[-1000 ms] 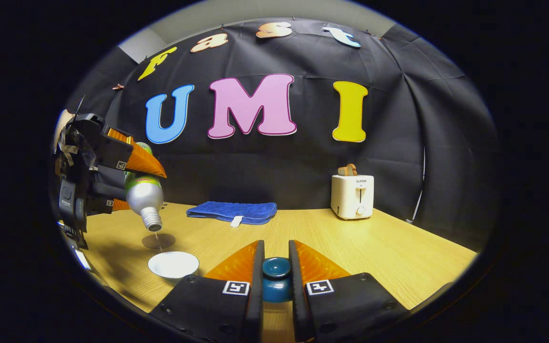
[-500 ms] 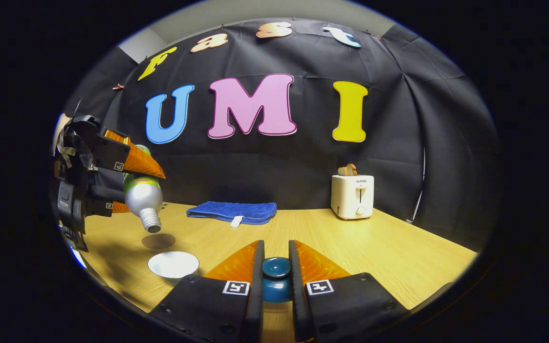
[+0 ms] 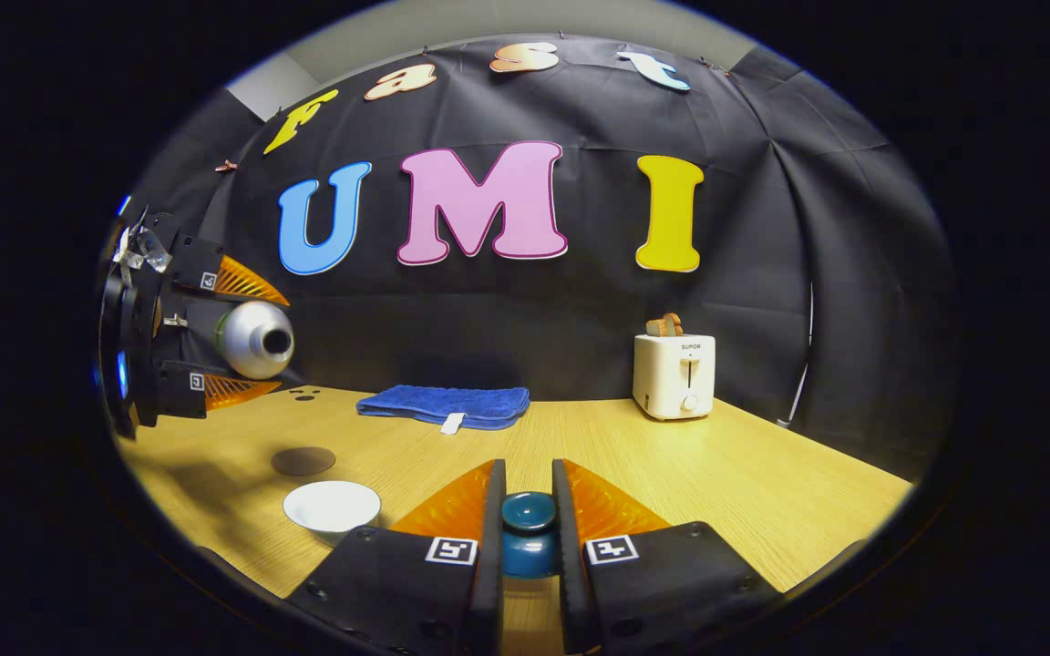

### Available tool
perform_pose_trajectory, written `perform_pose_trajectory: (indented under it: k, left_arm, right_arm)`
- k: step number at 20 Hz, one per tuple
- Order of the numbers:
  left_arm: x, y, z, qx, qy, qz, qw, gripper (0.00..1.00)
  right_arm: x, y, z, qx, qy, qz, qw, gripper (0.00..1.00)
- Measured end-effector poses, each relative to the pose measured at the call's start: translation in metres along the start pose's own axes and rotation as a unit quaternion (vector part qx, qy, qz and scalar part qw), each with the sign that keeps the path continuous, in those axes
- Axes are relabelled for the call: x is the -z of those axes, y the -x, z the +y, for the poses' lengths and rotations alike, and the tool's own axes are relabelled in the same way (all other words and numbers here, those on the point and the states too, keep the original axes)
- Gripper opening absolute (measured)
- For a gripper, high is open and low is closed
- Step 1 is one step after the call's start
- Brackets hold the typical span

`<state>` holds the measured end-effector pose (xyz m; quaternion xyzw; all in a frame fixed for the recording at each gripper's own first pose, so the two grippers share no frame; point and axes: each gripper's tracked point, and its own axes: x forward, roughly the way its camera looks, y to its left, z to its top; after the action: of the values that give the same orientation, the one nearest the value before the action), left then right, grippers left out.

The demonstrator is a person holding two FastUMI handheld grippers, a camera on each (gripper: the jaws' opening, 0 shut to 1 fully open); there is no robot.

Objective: Open the teacup lid with one hand, grasp the water bottle and pour water into the teacup with the other hand; after pouring, place the water bottle on the coaster and then close the teacup lid.

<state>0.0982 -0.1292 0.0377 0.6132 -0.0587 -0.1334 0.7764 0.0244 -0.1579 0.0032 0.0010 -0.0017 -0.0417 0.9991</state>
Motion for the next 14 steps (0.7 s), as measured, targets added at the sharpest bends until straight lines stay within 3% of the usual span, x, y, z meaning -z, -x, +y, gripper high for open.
perform_pose_trajectory:
  k: [2,4,8,9,14]
  left_arm:
    - [-0.001,0.013,0.003,-0.015,0.135,-0.013,0.991,0.77]
    - [-0.005,0.015,0.007,-0.023,0.255,-0.034,0.966,0.77]
    - [-0.01,0.003,0.01,-0.052,0.459,-0.075,0.884,0.77]
    - [-0.01,0.004,0.009,-0.059,0.494,-0.082,0.864,0.77]
    - [0.002,-0.007,0.005,-0.091,0.606,-0.076,0.787,0.77]
  right_arm:
    - [0.0,0.0,0.0,0.0,0.0,0.0,1.0,0.28]
    - [0.0,0.0,-0.004,0.008,0.0,0.0,1.0,0.28]
    - [0.0,0.0,-0.004,0.011,0.001,0.0,1.0,0.28]
    - [0.0,0.0,-0.004,0.012,0.001,0.0,1.0,0.28]
    - [0.0,0.0,-0.004,0.012,0.001,0.0,1.0,0.28]
